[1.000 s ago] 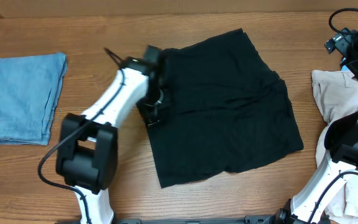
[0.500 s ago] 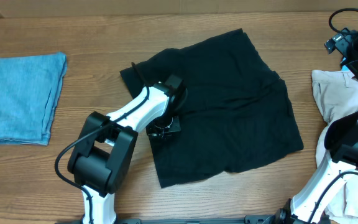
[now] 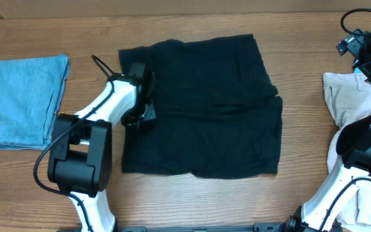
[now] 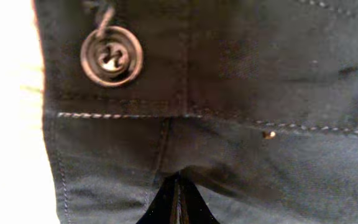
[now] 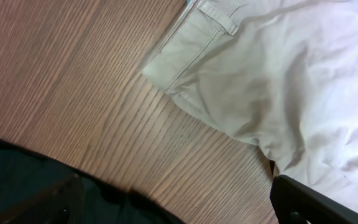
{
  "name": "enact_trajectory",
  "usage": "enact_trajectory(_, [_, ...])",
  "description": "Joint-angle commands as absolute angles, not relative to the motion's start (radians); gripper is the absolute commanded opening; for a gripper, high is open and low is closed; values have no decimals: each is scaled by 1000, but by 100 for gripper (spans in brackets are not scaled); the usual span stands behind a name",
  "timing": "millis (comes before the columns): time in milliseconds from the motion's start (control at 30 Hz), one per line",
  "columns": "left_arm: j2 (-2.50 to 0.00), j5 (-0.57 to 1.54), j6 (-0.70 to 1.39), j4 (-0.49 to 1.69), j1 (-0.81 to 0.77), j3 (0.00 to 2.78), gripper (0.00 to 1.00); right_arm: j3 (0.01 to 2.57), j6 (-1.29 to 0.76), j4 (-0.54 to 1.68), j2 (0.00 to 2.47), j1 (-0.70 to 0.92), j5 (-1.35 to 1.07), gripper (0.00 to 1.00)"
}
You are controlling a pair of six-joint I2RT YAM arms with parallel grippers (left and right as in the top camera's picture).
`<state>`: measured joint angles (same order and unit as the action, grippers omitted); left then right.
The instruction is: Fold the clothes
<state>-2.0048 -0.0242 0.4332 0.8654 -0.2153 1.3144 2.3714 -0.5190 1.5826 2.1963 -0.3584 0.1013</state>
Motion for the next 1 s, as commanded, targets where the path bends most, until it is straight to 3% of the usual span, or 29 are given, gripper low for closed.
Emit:
enact_trajectory(0, [-2040, -91, 395, 841, -163, 1296, 4, 2397, -516, 1580, 2173, -358, 104, 100])
enact_trajectory(233, [-1940, 82, 405, 1122, -191, 1687, 4, 2397, -516, 1580, 2173, -358, 104, 100])
enact_trajectory(367, [-1857, 112, 408, 1316, -168, 1917, 20, 2397, -523, 1460, 2173, -358, 104, 100])
enact_trajectory(400, [-1839, 123, 407, 1344, -159, 1937, 28, 2397, -523, 1416, 2173, -358, 104, 100])
enact_trajectory(467, [-1789, 169, 403, 1389, -124, 1947, 66, 2397, -522, 1371, 2173, -358, 92, 100])
enact_trajectory(567, [-1705, 202, 380, 1460, -36, 1947, 66, 2397, -407, 1466, 2168, -361, 23, 98])
enact_trajectory(633, [-1634, 199, 381, 1470, 26, 1947, 66, 2397, -421, 1525, 2148, -368, 32, 75])
enact_trajectory(700, [-1562, 126, 408, 1479, 63, 1947, 69, 2397, -447, 1644, 2085, -372, 31, 64])
enact_trajectory(867, [-1542, 70, 453, 1532, 65, 1918, 79, 2315, -419, 1694, 1885, -353, -168, 64])
enact_trajectory(967, [-1542, 73, 457, 1467, 66, 1810, 81, 2064, -422, 1694, 1692, -341, -159, 64])
